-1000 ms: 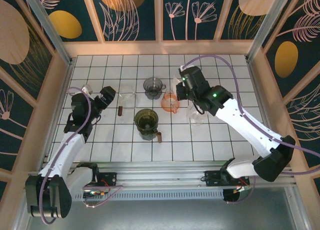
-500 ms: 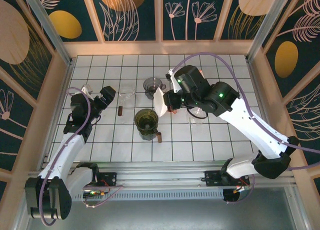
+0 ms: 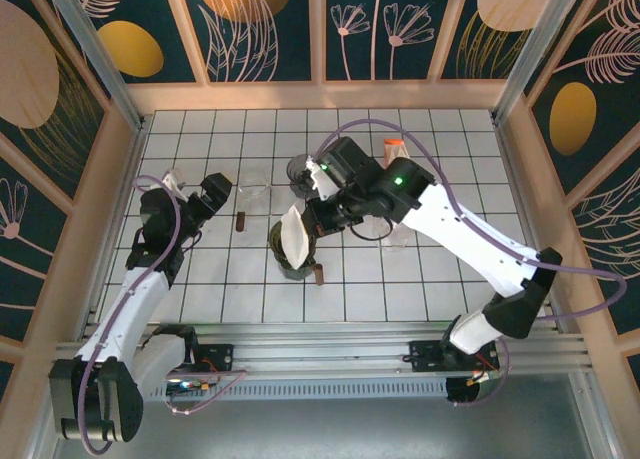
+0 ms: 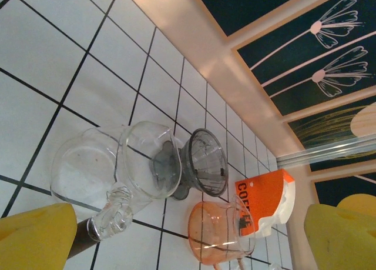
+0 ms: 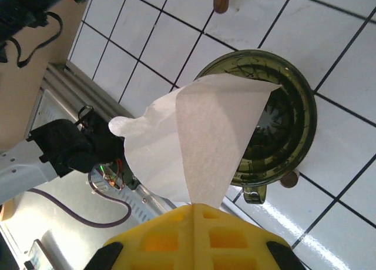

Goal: Place the coffee filter in the dripper

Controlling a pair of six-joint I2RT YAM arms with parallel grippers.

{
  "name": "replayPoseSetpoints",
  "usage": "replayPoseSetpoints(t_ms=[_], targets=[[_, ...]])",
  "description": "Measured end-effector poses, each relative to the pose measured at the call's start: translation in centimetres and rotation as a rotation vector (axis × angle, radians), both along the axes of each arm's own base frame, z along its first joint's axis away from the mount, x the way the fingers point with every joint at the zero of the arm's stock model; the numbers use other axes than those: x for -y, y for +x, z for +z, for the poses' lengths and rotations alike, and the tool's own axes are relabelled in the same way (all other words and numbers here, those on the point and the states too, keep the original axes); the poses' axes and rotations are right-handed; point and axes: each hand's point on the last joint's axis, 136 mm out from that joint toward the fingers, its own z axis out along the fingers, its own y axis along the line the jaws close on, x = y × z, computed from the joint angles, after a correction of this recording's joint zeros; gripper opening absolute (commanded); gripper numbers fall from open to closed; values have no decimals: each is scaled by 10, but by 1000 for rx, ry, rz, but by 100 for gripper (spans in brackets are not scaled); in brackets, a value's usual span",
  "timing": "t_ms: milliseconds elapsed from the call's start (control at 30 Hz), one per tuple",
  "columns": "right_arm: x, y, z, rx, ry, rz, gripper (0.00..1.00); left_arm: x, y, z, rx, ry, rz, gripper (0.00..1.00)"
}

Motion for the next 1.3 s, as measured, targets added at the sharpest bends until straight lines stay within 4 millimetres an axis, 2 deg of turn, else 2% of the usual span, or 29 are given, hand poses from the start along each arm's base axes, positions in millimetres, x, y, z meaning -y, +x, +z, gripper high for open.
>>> replayPoseSetpoints(t_ms=[267,533,800,933,1100,1167,1300], targets=[[-5,5,-16,-71,-36,4,0,5,-8,11,42,4,-23,99],[-2,23,-23,-70,-63,-24,0,44,-23,11,61,45,-154,99],[2,35,-43,-55,-132,-27,0,48,-34,15,77,77,-191,95],[2,38,-48,-40,-152,-24,0,58,-41,19,86,88,-242,95],[1,42,-51,-20,-154,-23,0,81,-52,22,89,103,-331,95],[1,43,-56,-20,-160,-25,9,87,-55,23,88,109,-355,94],[2,45,-68,-19,-174,-32,36,90,-56,17,64,115,-368,91]])
